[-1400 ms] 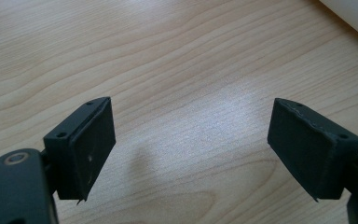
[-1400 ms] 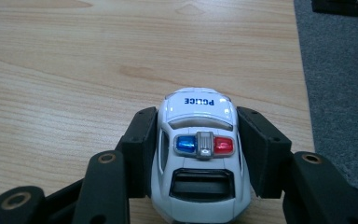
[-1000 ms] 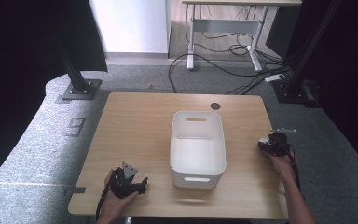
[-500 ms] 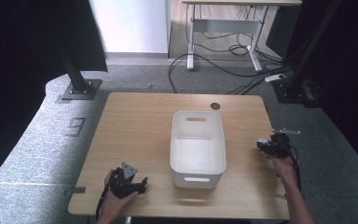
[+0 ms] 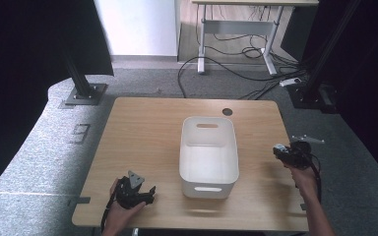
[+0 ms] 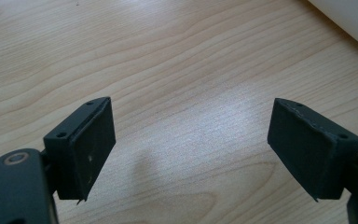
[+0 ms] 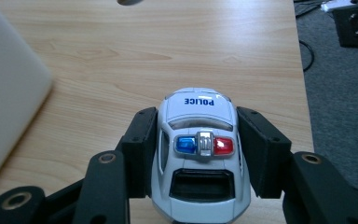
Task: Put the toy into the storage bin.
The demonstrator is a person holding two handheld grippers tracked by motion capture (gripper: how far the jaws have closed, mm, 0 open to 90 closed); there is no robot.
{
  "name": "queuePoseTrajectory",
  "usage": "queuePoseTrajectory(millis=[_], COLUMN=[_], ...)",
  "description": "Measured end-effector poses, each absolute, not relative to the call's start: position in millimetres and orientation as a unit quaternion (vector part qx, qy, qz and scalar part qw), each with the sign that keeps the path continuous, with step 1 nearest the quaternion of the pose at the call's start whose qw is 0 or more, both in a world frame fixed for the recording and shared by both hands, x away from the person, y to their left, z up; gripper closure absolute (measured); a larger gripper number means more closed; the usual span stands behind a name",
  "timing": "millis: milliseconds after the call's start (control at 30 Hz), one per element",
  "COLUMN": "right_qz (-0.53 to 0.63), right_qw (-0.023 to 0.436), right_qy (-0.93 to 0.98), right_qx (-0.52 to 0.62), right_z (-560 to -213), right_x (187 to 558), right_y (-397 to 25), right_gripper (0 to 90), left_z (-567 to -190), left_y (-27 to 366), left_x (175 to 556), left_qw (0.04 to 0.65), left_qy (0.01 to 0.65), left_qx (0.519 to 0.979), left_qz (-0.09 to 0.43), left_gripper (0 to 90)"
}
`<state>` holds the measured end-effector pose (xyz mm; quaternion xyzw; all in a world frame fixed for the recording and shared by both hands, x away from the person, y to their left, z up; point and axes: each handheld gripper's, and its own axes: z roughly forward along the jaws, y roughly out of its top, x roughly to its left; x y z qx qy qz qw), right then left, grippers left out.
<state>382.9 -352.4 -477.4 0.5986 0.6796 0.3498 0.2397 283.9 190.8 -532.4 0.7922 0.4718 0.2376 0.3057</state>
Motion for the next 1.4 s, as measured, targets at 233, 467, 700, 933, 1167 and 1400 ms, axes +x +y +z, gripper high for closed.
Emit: queuePoseTrajectory(millis=[233, 467, 700, 933, 1167, 1400], right_qz=[0.358, 0.375, 0.379, 0.384, 0.392, 0.399], right_qw=[0.249, 0.257, 0.263, 0.266, 0.267, 0.262], right_qy=[0.684, 0.686, 0.688, 0.684, 0.685, 0.691], right_qx=[0.585, 0.568, 0.56, 0.56, 0.553, 0.542], right_z=[-463, -445, -436, -427, -416, -406], right_x=[373, 361, 357, 357, 357, 358], right_y=[-346, -334, -323, -315, -303, -288], right_gripper=[50.2, 50.2, 50.2, 50.2, 50.2, 50.2], left_z=[-532, -533, -532, -532, -532, -533], left_y=[189, 190, 190, 190, 189, 191], left_x=[284, 284, 284, 284, 283, 284], left_qw=[0.305, 0.305, 0.305, 0.306, 0.306, 0.305], left_qy=[0.47, 0.471, 0.471, 0.471, 0.47, 0.47], left_qx=[0.794, 0.793, 0.793, 0.793, 0.794, 0.794], left_qz=[0.237, 0.237, 0.237, 0.236, 0.236, 0.235], left_gripper=[15.1, 15.1, 15.1, 15.1, 15.1, 15.1])
